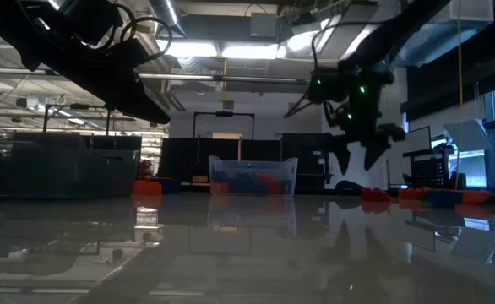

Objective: Sort blocks by size
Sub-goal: Put the orange 8 stud game piece into the gray bin

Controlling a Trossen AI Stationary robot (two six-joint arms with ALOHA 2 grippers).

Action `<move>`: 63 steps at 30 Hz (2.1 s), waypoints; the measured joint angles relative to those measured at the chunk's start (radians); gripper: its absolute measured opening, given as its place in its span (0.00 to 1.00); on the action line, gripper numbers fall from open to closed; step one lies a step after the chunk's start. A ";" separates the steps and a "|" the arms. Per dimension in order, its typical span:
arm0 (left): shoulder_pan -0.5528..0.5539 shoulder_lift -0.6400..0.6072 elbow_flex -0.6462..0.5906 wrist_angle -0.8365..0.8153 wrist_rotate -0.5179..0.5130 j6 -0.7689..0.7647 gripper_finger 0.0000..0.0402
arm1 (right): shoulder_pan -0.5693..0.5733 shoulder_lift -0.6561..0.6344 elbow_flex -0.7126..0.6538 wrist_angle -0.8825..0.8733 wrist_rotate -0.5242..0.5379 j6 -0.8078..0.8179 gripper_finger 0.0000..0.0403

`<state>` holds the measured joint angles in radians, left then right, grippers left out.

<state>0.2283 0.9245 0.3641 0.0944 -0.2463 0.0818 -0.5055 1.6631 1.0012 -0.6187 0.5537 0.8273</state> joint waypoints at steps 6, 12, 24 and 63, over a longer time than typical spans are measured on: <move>0.000 0.000 0.000 -0.011 0.000 -0.005 0.59 | -0.170 -0.001 0.154 -0.342 -0.069 -0.078 0.64; 0.000 0.000 0.000 -0.005 0.000 0.010 0.59 | -0.298 0.005 0.166 -0.478 -0.100 -0.126 0.64; 0.000 0.000 0.000 -0.005 0.000 0.011 0.59 | -0.351 0.110 0.137 -0.464 -0.049 -0.100 0.64; 0.000 0.000 0.000 -0.009 0.000 0.030 0.59 | -0.281 0.188 0.299 -0.596 -0.096 -0.204 0.64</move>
<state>0.2287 0.9243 0.3641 0.0853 -0.2466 0.1122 -0.7862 1.8507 1.2997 -1.2151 0.4581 0.6232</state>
